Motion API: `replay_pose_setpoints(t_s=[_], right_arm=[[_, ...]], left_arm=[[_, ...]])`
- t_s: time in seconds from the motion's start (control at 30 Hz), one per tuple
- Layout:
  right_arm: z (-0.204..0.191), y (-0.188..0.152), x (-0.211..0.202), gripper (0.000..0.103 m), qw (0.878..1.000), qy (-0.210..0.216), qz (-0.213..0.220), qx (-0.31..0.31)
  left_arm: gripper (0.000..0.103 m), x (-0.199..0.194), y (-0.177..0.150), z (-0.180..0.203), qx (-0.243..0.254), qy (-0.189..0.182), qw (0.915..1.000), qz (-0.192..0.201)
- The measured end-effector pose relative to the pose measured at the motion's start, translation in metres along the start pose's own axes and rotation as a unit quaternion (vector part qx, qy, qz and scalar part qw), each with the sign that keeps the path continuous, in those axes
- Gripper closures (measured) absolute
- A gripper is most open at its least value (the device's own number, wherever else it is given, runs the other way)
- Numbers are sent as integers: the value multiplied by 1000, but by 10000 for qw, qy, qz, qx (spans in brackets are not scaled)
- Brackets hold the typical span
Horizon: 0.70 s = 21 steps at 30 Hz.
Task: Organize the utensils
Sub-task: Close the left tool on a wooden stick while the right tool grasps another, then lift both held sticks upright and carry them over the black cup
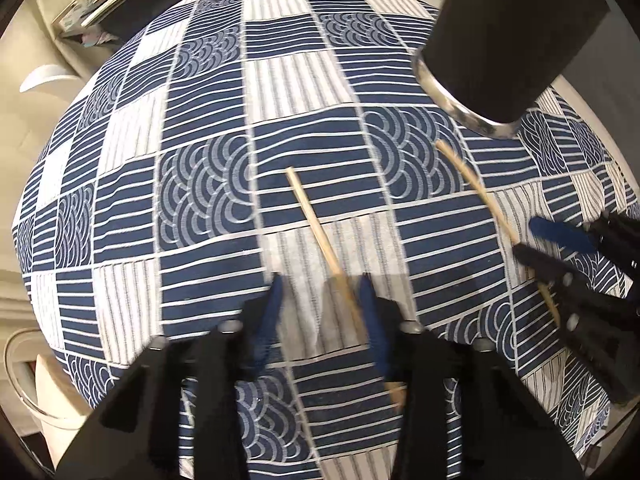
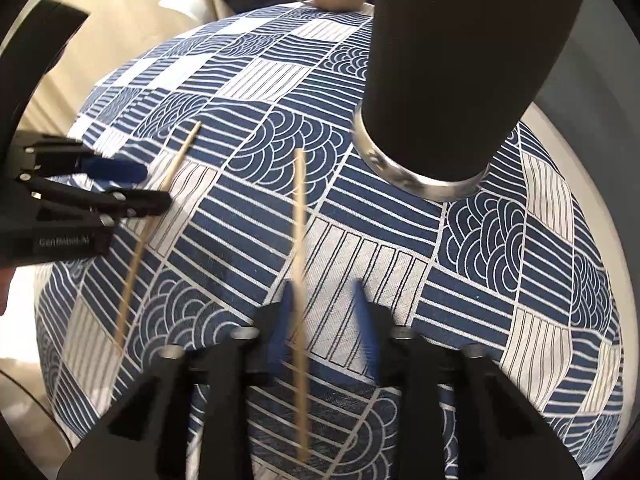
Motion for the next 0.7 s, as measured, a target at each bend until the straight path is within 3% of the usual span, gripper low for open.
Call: replay_pose_setpoints(t_s=[0.03,0.07,0.1,0.2,0.47,0.7], right_arm=[[0,0,0,98,10000,23,-19,89],[1,-1,0,98,9997,83,-46,227],[2,-2,-1,98,9992,157,-62,350],[4,-8,-3,98,9972,340,-61,658],[12,-34,-28,98,9851,561,481,1553],[34,-44,-62,98,9716,465,901,2136]], left_arm=[[85,-1,-1,-4,-22,-30,10000,-33],[96,1,-4,-14,-17,-60,10000,-78],[98,1,-5,-16,-19,-100,9999,-103],[98,0,-10,-26,-166,-185,9996,-118],[98,-5,-28,-51,-231,-52,9994,-257],[98,-36,-28,-84,-213,163,9995,-147]])
Point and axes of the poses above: each gripper's, at about its wrist camera, not at the fingertips, and x roughly the way its jaws point, z to its right, y to its top, the point moved 4 cm from there along x, roughly the way its jaws point, and after that the axes turned 8 degrees about x, right-handed, at the moved point
